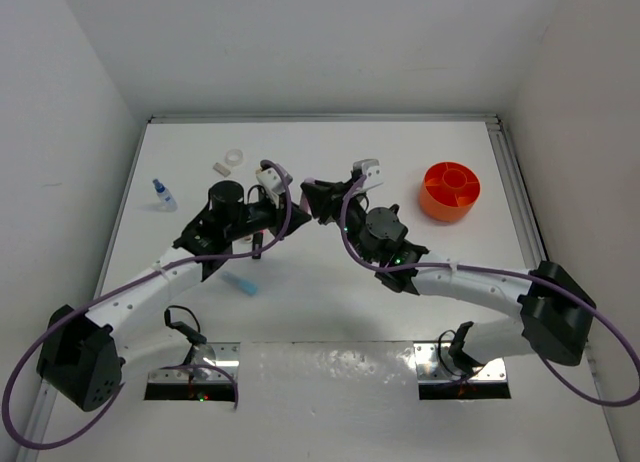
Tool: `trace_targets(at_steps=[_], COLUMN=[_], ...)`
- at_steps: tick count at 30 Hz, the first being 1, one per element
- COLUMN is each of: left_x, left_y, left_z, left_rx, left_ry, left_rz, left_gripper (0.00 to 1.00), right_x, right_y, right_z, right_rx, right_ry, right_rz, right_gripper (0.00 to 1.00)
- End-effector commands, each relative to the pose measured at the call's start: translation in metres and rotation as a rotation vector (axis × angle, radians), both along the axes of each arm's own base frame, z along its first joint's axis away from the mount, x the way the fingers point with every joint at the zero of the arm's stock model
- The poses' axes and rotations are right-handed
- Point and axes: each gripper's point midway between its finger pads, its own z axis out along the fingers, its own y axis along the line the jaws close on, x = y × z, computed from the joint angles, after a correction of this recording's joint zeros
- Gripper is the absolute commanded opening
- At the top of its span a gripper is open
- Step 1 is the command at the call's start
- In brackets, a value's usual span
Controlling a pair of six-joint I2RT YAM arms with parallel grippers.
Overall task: Sort the stationery into containers
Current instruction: Close the pen cap on the pen.
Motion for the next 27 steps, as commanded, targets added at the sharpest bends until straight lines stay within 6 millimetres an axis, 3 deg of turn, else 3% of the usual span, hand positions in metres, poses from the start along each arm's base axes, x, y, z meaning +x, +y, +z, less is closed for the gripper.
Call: trace_targets(at_steps=[1, 7, 11, 27], left_x=[0.024, 0.032, 0.039, 0.059], left_y=[0.014, 0.022, 0.03, 0.051], left_z=[0.162, 0.16, 0.173, 0.186], left_rx=[-0.301, -0.297, -0.316, -0.31], left_ry=[-0.511, -0.519, -0.569, -0.664], left_rz=[0.095, 0.127, 0.154, 0.25], left_gripper=[0.0, 0.0, 0.0, 0.0], right_x=[-0.056, -0.071, -0.08, -0.112], right_y=[0.015, 0.007, 0.004, -0.01], right_z=[-0.146, -0.175, -0.194, -0.261], right_rx=[-0.361, -0.434, -0.471, -0.67], right_ry=[0.287, 0.323, 0.344, 0.439], right_rz=[0.216, 0.242, 0.261, 0.331], right_gripper=[0.0, 0.0, 0.0, 0.0])
